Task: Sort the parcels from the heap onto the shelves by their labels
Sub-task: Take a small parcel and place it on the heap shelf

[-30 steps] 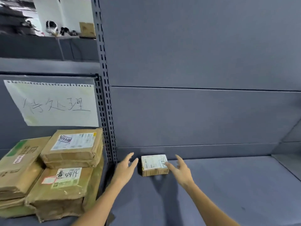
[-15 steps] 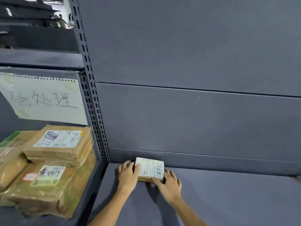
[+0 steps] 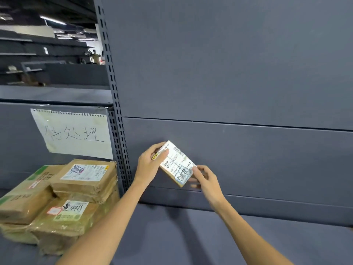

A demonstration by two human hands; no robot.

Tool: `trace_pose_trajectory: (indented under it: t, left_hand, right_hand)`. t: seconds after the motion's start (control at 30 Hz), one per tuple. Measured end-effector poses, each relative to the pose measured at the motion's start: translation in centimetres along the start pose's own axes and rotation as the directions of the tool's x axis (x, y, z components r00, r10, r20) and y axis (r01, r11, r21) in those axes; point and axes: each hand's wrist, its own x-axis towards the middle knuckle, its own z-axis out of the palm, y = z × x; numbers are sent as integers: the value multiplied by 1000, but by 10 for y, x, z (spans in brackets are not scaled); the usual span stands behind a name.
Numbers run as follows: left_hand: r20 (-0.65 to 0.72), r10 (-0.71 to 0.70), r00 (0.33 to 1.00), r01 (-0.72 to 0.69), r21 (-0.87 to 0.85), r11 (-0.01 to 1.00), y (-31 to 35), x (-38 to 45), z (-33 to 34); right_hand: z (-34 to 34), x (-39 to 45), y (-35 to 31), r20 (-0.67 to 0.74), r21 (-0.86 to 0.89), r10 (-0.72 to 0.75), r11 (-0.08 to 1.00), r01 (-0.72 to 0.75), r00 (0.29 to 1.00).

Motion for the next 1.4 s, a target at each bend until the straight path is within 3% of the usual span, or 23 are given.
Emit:
trace_pose_trajectory:
  t: [0.17, 0.33, 0.8, 1.03, 1.23, 1.4]
  left_hand:
    - [102, 136, 986, -137, 8, 991, 67, 24, -8]
    - [163, 201, 966, -208, 25, 978, 109, 36, -9]
    - [177, 122, 977, -109, -78, 991, 136, 33, -9]
    - [-141, 80, 987, -79, 11, 997, 123, -1, -72]
    - [-430, -8, 903, 63, 115, 991, 110, -64, -174]
    - [-528, -44, 848, 106, 87, 991, 109, -136, -280]
  right_hand:
    - [-1, 1, -43, 159, 193, -115, 978, 83, 981]
    - [5, -8, -62, 184, 371, -173, 924, 95, 967]
    - [9, -16, -84, 139, 411, -214, 901, 141, 967]
    - [85, -16, -78, 218, 313, -207, 941, 132, 954]
    - [203, -46, -63, 425, 305, -186, 951, 53, 886]
    - [302, -99, -62, 544, 304, -206, 952, 37, 814]
